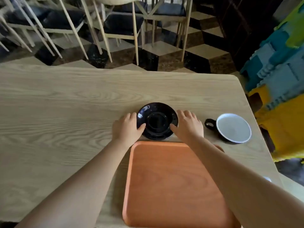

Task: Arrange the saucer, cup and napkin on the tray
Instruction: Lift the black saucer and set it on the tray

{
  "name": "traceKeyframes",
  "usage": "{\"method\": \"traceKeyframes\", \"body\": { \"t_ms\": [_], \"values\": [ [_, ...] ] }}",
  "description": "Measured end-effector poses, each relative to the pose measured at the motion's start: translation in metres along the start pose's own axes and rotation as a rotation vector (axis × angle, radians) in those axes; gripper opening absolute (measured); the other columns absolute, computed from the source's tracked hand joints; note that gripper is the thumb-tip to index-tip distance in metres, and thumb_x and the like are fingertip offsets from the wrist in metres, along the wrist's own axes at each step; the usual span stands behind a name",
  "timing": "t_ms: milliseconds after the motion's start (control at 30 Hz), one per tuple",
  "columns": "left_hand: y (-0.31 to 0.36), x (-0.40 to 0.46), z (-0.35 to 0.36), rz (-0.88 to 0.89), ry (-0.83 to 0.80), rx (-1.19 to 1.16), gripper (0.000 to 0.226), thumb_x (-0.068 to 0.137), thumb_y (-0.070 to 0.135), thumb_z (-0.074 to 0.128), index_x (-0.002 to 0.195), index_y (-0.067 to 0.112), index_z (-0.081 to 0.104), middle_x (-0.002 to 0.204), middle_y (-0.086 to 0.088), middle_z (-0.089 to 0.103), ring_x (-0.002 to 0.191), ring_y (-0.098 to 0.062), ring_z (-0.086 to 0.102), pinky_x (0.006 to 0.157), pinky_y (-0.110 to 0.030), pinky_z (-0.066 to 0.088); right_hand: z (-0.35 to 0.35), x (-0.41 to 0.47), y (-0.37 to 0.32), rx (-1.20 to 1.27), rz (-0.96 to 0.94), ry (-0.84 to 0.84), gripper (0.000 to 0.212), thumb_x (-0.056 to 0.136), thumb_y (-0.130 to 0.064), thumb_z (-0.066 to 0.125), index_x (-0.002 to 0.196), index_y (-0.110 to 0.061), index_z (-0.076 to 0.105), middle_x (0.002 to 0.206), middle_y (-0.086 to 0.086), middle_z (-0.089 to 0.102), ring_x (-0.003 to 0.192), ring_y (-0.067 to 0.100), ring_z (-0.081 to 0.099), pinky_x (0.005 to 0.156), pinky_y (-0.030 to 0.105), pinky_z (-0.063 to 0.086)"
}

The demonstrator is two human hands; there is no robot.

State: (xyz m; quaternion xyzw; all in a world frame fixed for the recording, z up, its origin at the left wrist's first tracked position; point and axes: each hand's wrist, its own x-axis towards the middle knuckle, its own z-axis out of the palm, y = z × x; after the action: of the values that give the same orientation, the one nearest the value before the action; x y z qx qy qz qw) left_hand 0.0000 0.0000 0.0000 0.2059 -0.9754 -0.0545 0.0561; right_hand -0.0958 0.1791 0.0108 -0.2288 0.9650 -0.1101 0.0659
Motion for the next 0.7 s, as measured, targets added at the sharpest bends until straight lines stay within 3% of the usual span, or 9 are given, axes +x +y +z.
{"method": "traceKeyframes", "body": {
  "t_ms": [133,233,300,367,433,500,567,633,700],
  "values": [
    [0.001,0.005,0.009,-0.116,-0.056,-0.128,0.045,0.073,0.048,0.066,0.096,0.013,0.051,0.098,-0.007,0.060,0.097,-0.030,0.055,0.064,-0.036,0.041,0.008,0.004,0.002,-0.003,0.054,-0.082,0.052,0.082,-0.043,0.058,0.122,-0.015,0.042,0.116,0.011,0.055,0.111,0.030,0.047,0.077,0.040,0.047],
    [0.002,0.010,0.012,-0.165,-0.097,-0.192,0.044,0.068,0.044,0.071,0.097,0.014,0.058,0.101,-0.007,0.058,0.099,-0.030,0.053,0.064,-0.033,0.039,0.014,0.005,0.001,0.053,0.081,-0.110,0.051,0.080,-0.037,0.061,0.121,-0.012,0.044,0.118,0.011,0.053,0.114,0.030,0.043,0.079,0.041,0.047],
    [0.003,0.015,0.012,-0.220,-0.126,-0.263,0.036,0.065,0.037,0.074,0.090,0.015,0.063,0.096,-0.007,0.059,0.092,-0.029,0.056,0.064,-0.032,0.040,0.015,0.008,0.000,0.129,0.100,-0.127,0.049,0.080,-0.030,0.062,0.121,-0.010,0.045,0.118,0.012,0.052,0.115,0.030,0.042,0.081,0.042,0.048],
    [0.005,0.020,0.012,-0.302,-0.179,-0.408,0.019,0.066,0.023,0.074,0.074,0.013,0.059,0.079,-0.006,0.060,0.076,-0.029,0.057,0.059,-0.030,0.040,0.015,0.011,-0.003,0.274,0.137,-0.150,0.044,0.080,-0.018,0.062,0.119,-0.006,0.046,0.116,0.015,0.055,0.108,0.031,0.048,0.079,0.037,0.047],
    [0.006,0.021,0.013,-0.362,-0.215,-0.563,0.022,0.071,0.006,0.065,0.059,0.012,0.048,0.060,-0.007,0.051,0.064,-0.027,0.049,0.056,-0.034,0.039,0.014,0.012,-0.002,0.419,0.204,-0.129,0.036,0.081,-0.006,0.056,0.117,-0.005,0.050,0.108,0.017,0.062,0.093,0.030,0.054,0.071,0.030,0.042],
    [0.004,0.021,0.009,-0.408,-0.208,-0.763,0.025,0.076,-0.006,0.053,0.059,0.011,0.046,0.063,-0.015,0.047,0.063,-0.024,0.045,0.058,-0.043,0.050,0.008,0.009,-0.001,0.530,0.255,-0.068,0.035,0.081,-0.002,0.051,0.115,-0.008,0.055,0.096,0.014,0.068,0.083,0.028,0.058,0.066,0.026,0.039],
    [-0.001,0.012,-0.002,-0.431,-0.190,-0.951,0.033,0.079,-0.009,0.046,0.061,0.017,0.054,0.070,-0.015,0.052,0.058,-0.023,0.046,0.054,-0.028,0.055,0.001,0.001,0.001,0.639,0.273,-0.004,0.036,0.080,-0.003,0.051,0.114,-0.014,0.059,0.083,0.003,0.067,0.075,0.025,0.064,0.066,0.025,0.043],
    [-0.006,-0.003,-0.017,-0.443,-0.195,-1.058,0.038,0.080,-0.006,0.047,0.065,0.025,0.065,0.063,-0.007,0.059,0.054,-0.016,0.052,0.049,-0.019,0.052,-0.005,-0.011,0.003,0.764,0.282,0.026,0.035,0.079,-0.005,0.055,0.110,-0.020,0.063,0.074,-0.009,0.062,0.063,0.017,0.067,0.064,0.028,0.050],
    [-0.013,-0.024,-0.030,-0.446,-0.236,-1.125,0.037,0.081,-0.003,0.050,0.075,0.028,0.070,0.055,0.006,0.065,0.050,-0.009,0.059,0.050,-0.016,0.052,-0.006,-0.031,0.005,0.900,0.263,0.011,0.035,0.078,-0.006,0.059,0.107,-0.024,0.064,0.074,-0.008,0.061,0.063,0.021,0.069,0.068,0.040,0.058]
  ]
}}
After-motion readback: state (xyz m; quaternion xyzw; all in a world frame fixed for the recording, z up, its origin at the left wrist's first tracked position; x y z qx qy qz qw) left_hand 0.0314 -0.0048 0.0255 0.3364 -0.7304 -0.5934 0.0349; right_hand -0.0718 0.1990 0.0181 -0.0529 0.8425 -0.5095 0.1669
